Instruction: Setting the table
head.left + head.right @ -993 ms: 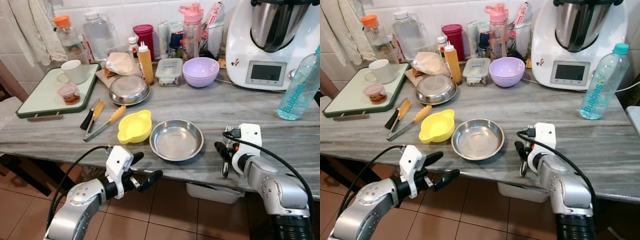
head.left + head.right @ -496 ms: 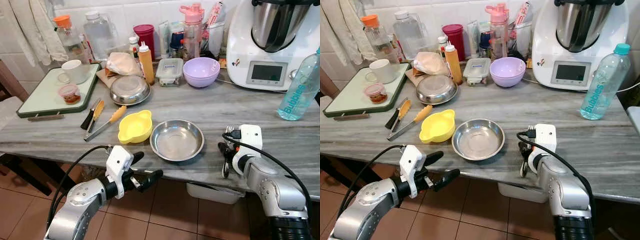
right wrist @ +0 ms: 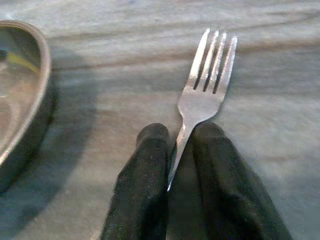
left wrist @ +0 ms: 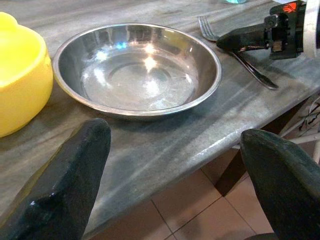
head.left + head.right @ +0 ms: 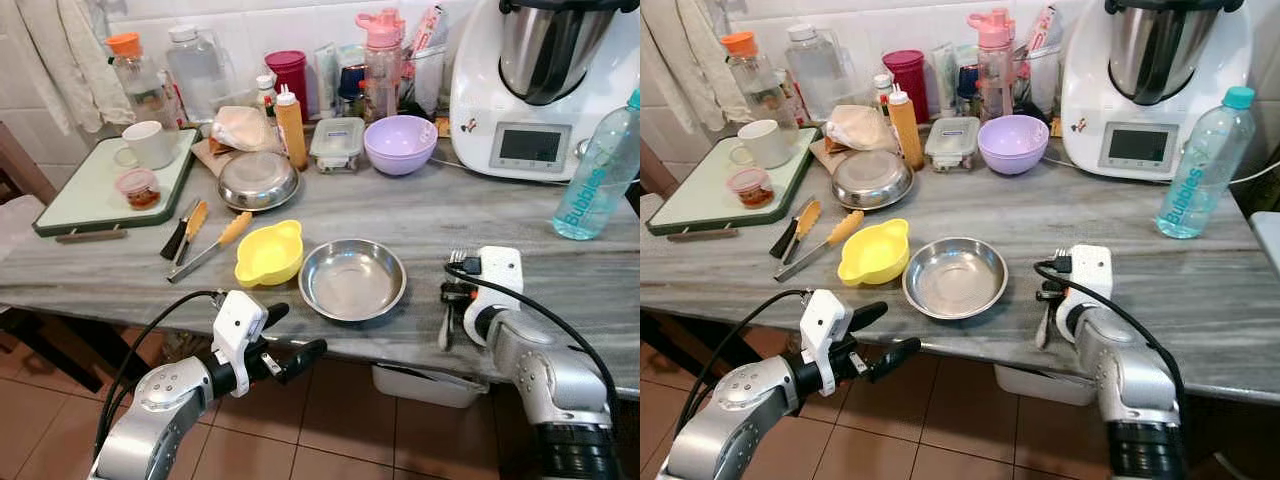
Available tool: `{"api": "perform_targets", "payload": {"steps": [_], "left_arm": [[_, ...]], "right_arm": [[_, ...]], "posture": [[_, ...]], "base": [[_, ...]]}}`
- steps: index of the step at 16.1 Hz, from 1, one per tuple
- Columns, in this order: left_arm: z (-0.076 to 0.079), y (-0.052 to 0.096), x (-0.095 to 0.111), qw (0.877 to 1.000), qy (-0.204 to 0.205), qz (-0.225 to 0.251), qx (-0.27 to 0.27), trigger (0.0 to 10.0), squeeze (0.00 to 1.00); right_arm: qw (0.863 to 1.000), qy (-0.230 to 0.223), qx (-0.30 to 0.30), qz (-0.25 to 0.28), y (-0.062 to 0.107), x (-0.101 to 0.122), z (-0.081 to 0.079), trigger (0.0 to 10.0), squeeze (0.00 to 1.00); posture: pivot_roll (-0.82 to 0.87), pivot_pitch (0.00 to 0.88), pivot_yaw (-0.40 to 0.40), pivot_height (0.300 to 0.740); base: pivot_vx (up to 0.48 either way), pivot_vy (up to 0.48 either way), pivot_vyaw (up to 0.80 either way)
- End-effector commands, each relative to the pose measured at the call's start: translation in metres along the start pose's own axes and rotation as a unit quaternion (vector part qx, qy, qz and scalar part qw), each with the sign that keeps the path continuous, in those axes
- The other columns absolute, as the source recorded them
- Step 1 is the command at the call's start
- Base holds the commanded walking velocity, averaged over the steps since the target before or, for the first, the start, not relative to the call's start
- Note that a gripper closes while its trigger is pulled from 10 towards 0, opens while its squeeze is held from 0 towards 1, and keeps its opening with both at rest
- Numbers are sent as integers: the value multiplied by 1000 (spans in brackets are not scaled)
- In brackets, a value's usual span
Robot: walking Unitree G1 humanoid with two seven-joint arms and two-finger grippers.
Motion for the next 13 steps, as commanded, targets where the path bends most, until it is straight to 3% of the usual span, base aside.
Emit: {"api": "perform_targets", "payload": {"steps": [1,10,11,13], "left_arm": [[-1,2,4,1000,-9,0,3,10000,0],[-1,3,2,1000,-14,-3,4,10000,0],[-2,3,2,1000,-15,-3,4,10000,0],[-2,2,2,1000,-16,-4,3,10000,0]], "right_arm": [[1000,5,23,-17,-4,-8,-11,0,0],[999,10,32,-8,-11,-3,-17,0,0],[999,6,31,-8,-10,-5,-18,588,0],[1000,-13,25,-10,-9,-8,-22,0,0]], "posture": [[-79,0,115,740],[-71,0,114,740],[-71,0,114,740],[-72,0,114,740]], "base": [[0,0,0],[0,0,0],[0,0,0],[0,0,0]]}}
Point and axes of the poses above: a point about 5 cm out from each wrist's last joint towards the gripper, its own y axis pointing back from the gripper into the wrist, its own x axis along the axis of the wrist's last joint, z = x × y, the point moved 5 cm from there along -y, pointing out of the wrist towards the gripper, and after that the axes turned 12 degrees about y, right-handed, at the moved point
